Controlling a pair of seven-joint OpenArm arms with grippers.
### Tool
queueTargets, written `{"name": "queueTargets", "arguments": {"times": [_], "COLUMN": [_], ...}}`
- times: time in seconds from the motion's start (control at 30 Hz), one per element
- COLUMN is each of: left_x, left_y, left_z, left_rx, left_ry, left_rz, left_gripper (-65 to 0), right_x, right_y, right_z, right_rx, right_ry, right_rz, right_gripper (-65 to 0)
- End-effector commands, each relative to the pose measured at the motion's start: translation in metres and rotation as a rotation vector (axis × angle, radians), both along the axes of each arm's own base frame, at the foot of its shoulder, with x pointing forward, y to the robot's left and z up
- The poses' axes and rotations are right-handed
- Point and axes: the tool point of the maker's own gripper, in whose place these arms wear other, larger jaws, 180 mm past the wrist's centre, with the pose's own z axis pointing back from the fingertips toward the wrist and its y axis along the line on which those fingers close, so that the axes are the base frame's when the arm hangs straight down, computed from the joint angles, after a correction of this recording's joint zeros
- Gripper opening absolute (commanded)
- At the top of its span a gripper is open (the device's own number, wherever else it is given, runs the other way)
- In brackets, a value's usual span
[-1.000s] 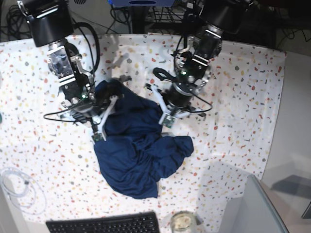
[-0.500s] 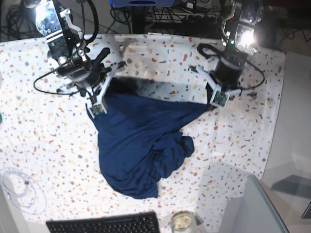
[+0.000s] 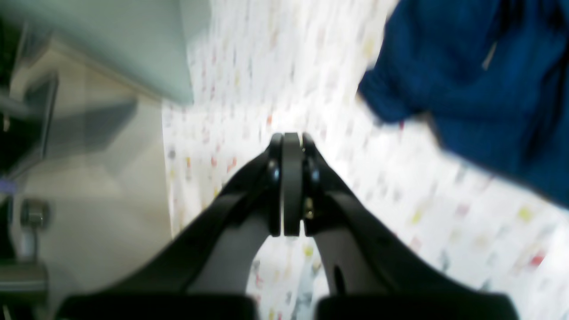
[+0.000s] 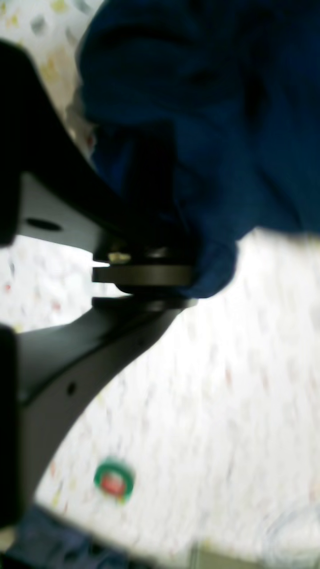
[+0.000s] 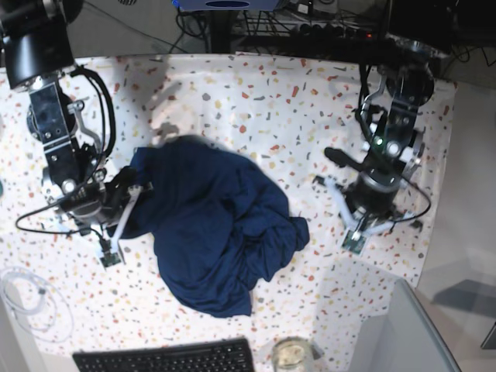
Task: Layout the t-shirt on the table in an organized manner, then fold the t-shirt properly
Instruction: 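Lift the shirt with both grippers and pull the grippers apart to spread it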
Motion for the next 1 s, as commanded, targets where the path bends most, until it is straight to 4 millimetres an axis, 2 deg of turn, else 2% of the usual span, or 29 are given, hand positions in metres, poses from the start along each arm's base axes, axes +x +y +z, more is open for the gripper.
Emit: {"name": "queueTargets", "arguments": {"times": [0.0, 0.13, 0.3, 0.4, 0.47, 0.6, 0.67, 0.73, 0.83, 0.97], "left_x": [-0.001, 0.011, 0.037, 0.056, 0.064, 0.059, 0.051, 0.035, -0.004, -0.060], "left_y": [-0.010, -0.062, -0.122, -0.148, -0.154, -0.141, -0.108, -0.086, -0.058, -0.043], "left_z": [-0.007, -0.019, -0.055, -0.066, -0.078, -0.116, -0.125, -0.130, -0.136, -0.136], "left_rx": [-0.016, -0.127, -0.245, -0.293, -0.304, -0.270, -0.223, -0.195, -0.146, -0.113], "left_ry": [0.027, 0.054, 0.168, 0.115, 0.101, 0.194, 0.200, 0.191, 0.216, 0.279], "left_rz": [-0.007, -0.029, -0.020, -0.066, -0.087, -0.063, -0.039, -0.029, -0.018, -0.009], "left_gripper": [-65.0, -65.0, -65.0, -57.4, -55.5, -55.6, -55.8, -55.8, -55.8, -55.8], "right_x": [-0.004, -0.027, -0.051, -0.068, -0.073, -0.076, -0.074, -0.069, -0.060, -0.043], "right_y": [-0.002, -0.003, -0.004, -0.017, -0.029, -0.063, -0.088, -0.096, -0.093, -0.089], "right_z": [-0.003, -0.022, -0.039, -0.048, -0.050, -0.047, -0.040, -0.035, -0.032, -0.040], "right_rx": [0.001, -0.001, 0.001, -0.007, -0.008, -0.019, -0.040, -0.048, -0.038, -0.008], "right_ry": [0.020, 0.075, 0.121, 0.151, 0.158, 0.152, 0.133, 0.101, 0.059, 0.041], "right_rz": [-0.008, -0.009, -0.008, -0.039, -0.078, -0.176, -0.228, -0.231, -0.218, -0.234], "right_gripper": [-65.0, -65.0, -65.0, -65.0, -65.0, -65.0, -65.0, -65.0, -65.0, -65.0]}}
